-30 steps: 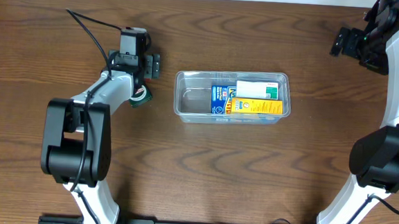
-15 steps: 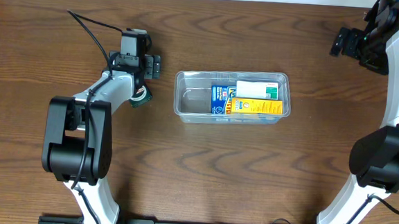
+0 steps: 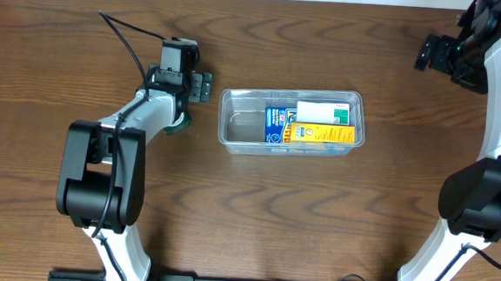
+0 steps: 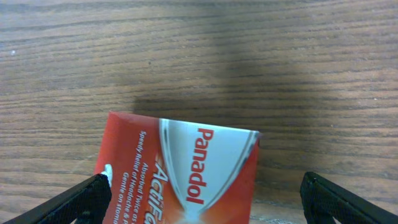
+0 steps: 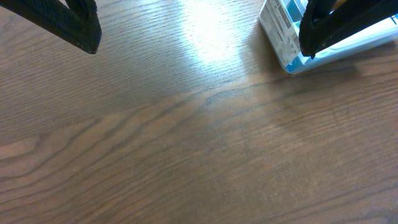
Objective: Pack container
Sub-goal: 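Lower the left gripper onto the red Panadol box and grasp it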
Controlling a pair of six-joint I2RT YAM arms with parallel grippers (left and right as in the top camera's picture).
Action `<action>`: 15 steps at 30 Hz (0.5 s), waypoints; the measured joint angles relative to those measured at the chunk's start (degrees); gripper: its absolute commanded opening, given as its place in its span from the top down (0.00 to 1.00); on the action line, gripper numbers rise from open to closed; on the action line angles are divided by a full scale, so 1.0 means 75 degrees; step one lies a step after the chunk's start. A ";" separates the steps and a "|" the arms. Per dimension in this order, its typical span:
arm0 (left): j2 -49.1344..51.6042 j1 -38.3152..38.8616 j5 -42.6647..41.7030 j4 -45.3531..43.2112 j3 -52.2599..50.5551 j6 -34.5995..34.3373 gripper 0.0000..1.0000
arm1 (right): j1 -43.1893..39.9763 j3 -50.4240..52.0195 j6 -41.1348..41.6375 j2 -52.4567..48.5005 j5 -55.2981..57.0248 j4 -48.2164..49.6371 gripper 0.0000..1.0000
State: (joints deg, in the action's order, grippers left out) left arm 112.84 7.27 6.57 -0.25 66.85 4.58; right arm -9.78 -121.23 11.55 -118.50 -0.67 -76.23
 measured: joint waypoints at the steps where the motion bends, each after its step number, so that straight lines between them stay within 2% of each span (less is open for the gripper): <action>1: 0.0000 -0.0026 -0.0003 -0.0020 0.0000 0.0000 0.02 | 0.0000 0.0000 0.0000 0.0000 0.0000 0.0000 0.01; 15: 0.0000 -0.0478 -0.0108 -0.0251 0.0000 0.0169 0.02 | 0.0000 0.0000 0.0000 0.0000 0.0000 0.0000 0.01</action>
State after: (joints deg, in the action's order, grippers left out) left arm 112.84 3.68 5.76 -2.13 66.85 5.85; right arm -9.78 -121.23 11.55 -118.50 -0.67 -76.23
